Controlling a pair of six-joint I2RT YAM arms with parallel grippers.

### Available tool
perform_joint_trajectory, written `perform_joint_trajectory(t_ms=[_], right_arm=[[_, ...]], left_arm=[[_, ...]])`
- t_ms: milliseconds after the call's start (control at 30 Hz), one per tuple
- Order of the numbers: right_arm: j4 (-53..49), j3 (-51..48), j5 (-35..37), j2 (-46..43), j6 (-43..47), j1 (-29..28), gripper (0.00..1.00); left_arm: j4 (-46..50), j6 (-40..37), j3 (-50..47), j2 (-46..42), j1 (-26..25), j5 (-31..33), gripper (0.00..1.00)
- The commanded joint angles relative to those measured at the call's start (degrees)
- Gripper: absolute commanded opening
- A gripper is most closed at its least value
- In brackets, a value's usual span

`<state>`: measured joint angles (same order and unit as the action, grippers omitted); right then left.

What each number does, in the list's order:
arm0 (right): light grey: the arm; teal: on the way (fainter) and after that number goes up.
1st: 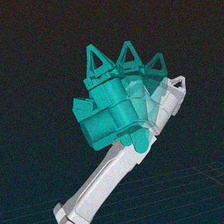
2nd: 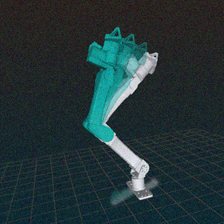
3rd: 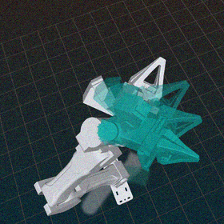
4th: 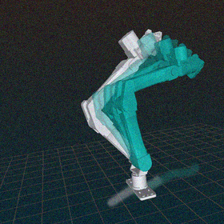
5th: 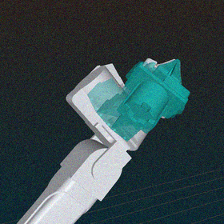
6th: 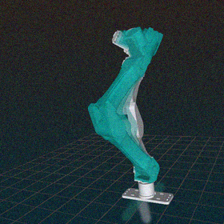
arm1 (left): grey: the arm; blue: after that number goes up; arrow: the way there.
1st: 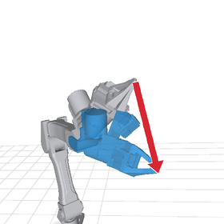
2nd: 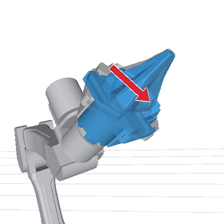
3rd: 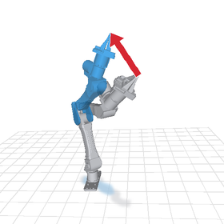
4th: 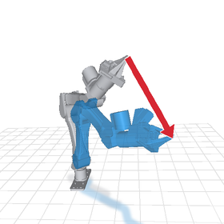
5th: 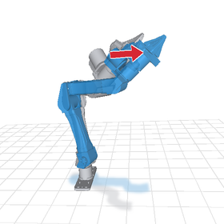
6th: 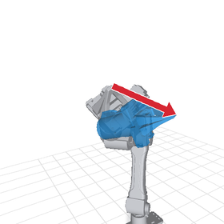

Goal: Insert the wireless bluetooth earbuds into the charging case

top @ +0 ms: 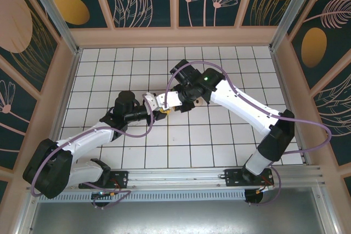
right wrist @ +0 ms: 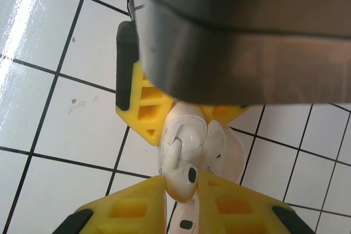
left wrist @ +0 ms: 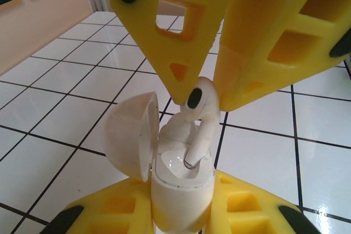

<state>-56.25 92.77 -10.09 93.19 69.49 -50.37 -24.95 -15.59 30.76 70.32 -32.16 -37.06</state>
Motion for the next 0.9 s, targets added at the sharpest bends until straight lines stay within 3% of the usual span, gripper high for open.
perform_joint_trajectory(t_ms=[0, 233, 700, 867], right_arm=[[0.24, -0.94, -0.94, 1.13, 1.25, -1.05, 0.19], [1.42, -1.37, -2.96, 0.49, 1.57, -0.43, 0.2], [1.41, -1.37, -3.63, 0.94, 2.31, 1.02, 0.21], [2.39, -1.37, -4.43, -0.05, 1.66, 1.66, 0.27]], left_arm=[[-8.9, 1.77, 1.07, -1.27, -0.45, -3.61, 0.2], [-14.45, 5.24, -0.17, -0.03, -0.52, -5.39, 0.2], [-16.62, 7.14, -0.33, 0.34, -0.53, -6.86, 0.19], [-16.53, 7.33, -0.56, 0.39, -0.49, -6.41, 0.2]])
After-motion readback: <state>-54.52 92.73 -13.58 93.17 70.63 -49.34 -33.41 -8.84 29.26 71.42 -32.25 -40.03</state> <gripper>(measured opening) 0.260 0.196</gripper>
